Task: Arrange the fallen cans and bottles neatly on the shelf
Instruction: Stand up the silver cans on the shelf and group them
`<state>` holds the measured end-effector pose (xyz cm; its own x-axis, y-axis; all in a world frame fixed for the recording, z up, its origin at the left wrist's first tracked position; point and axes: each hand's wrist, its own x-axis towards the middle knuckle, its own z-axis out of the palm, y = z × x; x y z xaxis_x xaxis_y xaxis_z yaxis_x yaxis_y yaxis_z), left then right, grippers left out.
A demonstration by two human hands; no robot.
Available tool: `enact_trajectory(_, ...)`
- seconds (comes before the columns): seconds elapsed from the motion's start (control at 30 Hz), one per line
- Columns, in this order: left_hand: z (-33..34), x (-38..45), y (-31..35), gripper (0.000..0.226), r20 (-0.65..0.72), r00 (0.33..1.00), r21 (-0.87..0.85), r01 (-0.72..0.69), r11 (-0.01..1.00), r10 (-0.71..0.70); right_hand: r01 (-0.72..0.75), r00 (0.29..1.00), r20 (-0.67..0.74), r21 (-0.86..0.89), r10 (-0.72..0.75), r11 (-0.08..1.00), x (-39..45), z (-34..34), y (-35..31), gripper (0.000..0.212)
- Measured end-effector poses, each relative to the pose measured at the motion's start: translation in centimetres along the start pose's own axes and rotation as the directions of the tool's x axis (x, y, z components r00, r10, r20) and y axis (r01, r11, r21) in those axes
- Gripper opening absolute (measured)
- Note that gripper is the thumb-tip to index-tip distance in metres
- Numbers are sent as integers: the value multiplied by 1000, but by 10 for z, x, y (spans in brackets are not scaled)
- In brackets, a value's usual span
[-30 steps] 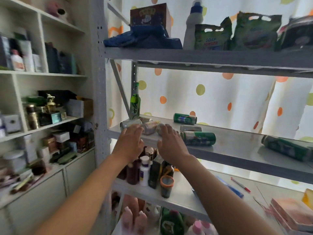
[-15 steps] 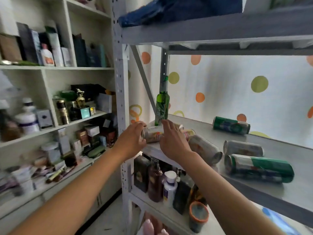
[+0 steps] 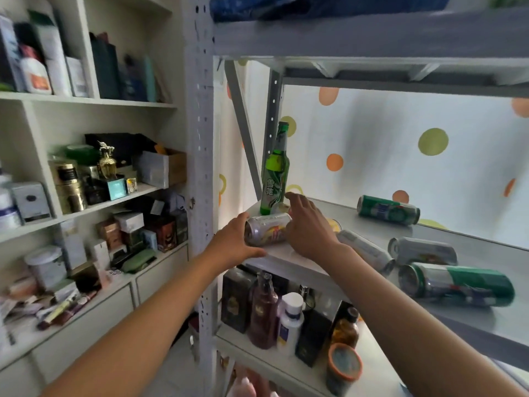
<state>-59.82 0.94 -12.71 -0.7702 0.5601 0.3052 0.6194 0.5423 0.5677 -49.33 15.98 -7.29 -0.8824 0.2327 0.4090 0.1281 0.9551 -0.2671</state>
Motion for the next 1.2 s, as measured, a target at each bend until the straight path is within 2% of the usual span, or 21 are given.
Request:
enact_trajectory(0.17,13,14,0,81,-71,997,-55,26,998,-30,-23,1000,-8,25,23,999,-3,9,-2,67)
enact_trajectory(0.37,15,19,-1,75,-118,992,-236,20,971,-49,-1,1000,27,123,-2,992,-11,21,1,79)
enact_trajectory(0.47,0,24,5,70,-163,987,-281,-57,958,11,19,999,27,159,-23,987,-8,23,3,80)
enact_trajectory(0.57,-21,31,14,54,-203,976,-297,-138,945,79,49,999,-14,136,-48,989,-3,22,2,83)
enact_trajectory(0.67,-46,37,25,47,-213,972,-320,-166,933,100,26,998,-59,222,-13,975,2,22,0,88)
enact_trajectory(0.77,-70,42,34,45,-184,976,-351,-176,920,116,-36,997,-48,411,61,911,6,22,-6,95)
enact_trajectory(0.9,-94,42,43,55,-94,986,-421,-163,892,136,-45,998,-13,632,69,773,16,26,-21,90)
enact_trajectory(1.03,-101,42,43,47,-87,980,-423,-198,884,177,-43,994,-43,711,105,702,24,31,-32,63)
enact_trajectory(1.13,-100,44,34,50,-78,981,-433,-194,880,178,-43,992,-50,741,119,671,30,36,-38,59)
enact_trajectory(1.2,-98,44,28,55,-70,974,-352,-226,908,216,-43,990,-54,761,129,647,34,43,-39,59)
